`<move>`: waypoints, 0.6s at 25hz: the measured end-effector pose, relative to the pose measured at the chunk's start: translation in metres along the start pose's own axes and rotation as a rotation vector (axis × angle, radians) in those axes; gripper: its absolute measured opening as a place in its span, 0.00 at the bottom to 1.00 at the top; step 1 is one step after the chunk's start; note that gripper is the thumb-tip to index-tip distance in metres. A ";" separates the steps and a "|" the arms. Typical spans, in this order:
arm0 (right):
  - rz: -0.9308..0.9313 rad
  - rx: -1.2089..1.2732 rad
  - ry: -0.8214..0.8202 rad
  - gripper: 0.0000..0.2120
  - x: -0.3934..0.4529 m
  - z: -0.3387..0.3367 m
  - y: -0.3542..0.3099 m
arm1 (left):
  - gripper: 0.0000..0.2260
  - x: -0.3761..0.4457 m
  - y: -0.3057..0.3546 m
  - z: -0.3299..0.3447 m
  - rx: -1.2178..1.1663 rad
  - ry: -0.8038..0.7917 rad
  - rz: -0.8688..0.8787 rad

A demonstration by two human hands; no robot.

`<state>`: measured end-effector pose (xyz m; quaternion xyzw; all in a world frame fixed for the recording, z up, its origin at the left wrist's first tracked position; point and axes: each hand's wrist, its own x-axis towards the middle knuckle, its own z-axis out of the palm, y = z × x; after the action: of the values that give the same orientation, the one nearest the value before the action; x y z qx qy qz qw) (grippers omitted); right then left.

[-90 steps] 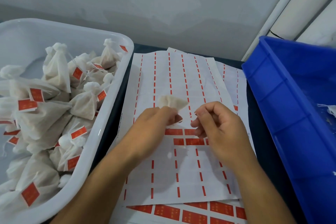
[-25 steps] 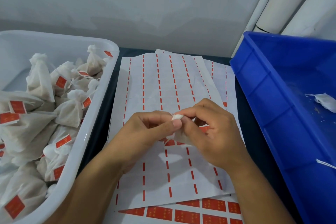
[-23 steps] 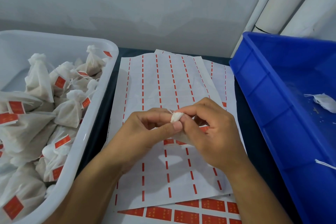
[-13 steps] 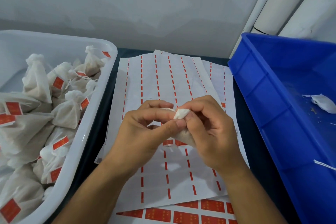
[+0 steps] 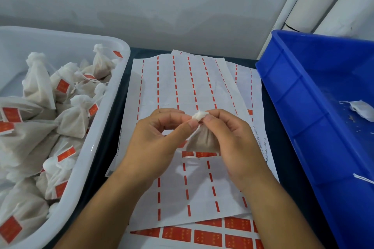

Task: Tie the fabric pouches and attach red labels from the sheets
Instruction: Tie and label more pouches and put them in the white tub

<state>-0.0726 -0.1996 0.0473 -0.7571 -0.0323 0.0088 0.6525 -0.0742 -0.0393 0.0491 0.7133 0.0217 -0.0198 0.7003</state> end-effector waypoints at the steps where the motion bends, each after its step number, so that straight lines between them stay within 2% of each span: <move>1: 0.047 0.057 -0.016 0.11 0.000 0.000 0.000 | 0.10 0.000 0.000 0.000 0.004 -0.007 -0.017; 5: 0.215 0.353 -0.079 0.13 0.001 0.000 0.000 | 0.09 0.000 0.001 -0.002 -0.016 -0.071 -0.050; 8: 0.317 0.563 -0.147 0.21 0.001 -0.001 0.001 | 0.08 -0.001 0.001 -0.003 -0.040 -0.135 -0.057; 10: 0.347 0.560 -0.165 0.21 0.001 -0.003 0.003 | 0.06 -0.001 -0.001 0.000 -0.018 -0.111 -0.057; 12: 0.348 0.493 -0.123 0.17 0.002 -0.004 0.004 | 0.02 0.001 -0.006 0.003 0.084 -0.010 -0.012; 15: 0.323 0.401 -0.119 0.13 0.004 -0.005 0.002 | 0.06 0.001 -0.011 0.006 0.276 0.139 0.172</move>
<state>-0.0682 -0.2049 0.0460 -0.6063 0.0531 0.1634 0.7765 -0.0739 -0.0447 0.0376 0.8014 0.0059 0.0867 0.5918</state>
